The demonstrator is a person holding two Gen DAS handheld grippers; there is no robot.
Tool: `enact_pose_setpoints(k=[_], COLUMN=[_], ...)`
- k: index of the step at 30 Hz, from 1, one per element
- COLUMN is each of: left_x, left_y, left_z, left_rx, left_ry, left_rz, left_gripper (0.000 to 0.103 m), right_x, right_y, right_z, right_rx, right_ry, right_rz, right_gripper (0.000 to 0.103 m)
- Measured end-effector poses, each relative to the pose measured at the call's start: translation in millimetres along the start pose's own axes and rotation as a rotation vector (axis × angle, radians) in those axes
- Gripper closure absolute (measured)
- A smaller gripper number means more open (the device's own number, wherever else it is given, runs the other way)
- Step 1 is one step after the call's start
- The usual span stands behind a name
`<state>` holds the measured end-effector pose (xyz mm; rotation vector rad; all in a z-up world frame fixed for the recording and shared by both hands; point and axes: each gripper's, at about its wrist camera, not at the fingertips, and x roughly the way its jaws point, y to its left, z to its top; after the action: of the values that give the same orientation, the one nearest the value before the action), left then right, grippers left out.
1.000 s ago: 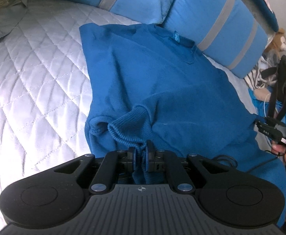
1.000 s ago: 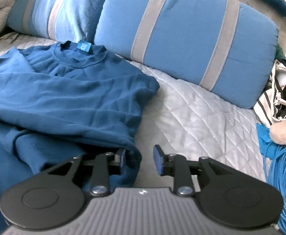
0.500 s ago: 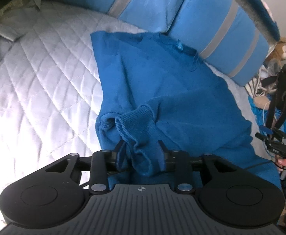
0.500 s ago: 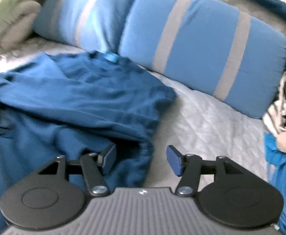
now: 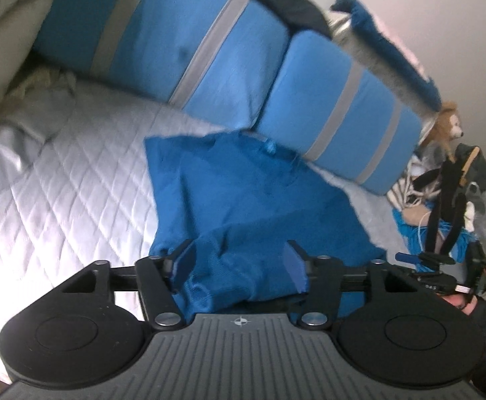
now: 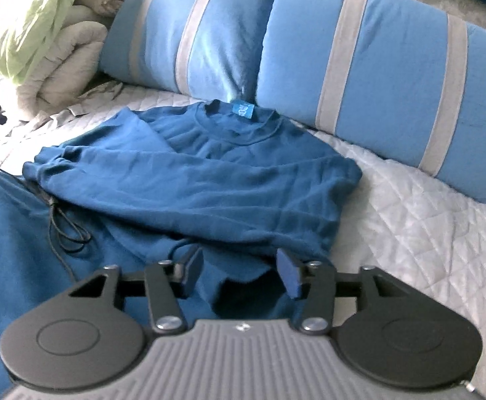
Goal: Fold clothes
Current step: 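Open the left tool and release the cuff onto the sweatshirt, then raise both open tools away and move them to the sweatshirt hem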
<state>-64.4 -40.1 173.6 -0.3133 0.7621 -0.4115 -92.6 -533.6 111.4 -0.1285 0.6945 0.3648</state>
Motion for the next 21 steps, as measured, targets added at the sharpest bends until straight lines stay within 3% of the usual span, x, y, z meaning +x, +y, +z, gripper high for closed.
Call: enact_pose_setpoints(k=[1, 8, 17, 21], left_x=[-5, -40, -98, -136], left_y=[-6, -38, -58, -59], left_z=[2, 25, 52, 60], left_rx=[0.012, 0.073, 0.136, 0.111], left_ry=[-0.016, -0.11, -0.275, -0.362], left_rz=[-0.004, -0.033, 0.002, -0.015], left_gripper=[0.04, 0.034, 0.032, 0.031], right_x=[-4, -61, -152, -191], right_y=[0, -21, -71, -93], right_z=[2, 30, 70, 83], right_rx=[-0.001, 0.002, 0.06, 0.115], right_ry=[-0.006, -0.089, -0.291, -0.384], right_rz=[-0.012, -0.116, -0.347, -0.434], right_gripper=[0.024, 0.0, 0.0, 0.0])
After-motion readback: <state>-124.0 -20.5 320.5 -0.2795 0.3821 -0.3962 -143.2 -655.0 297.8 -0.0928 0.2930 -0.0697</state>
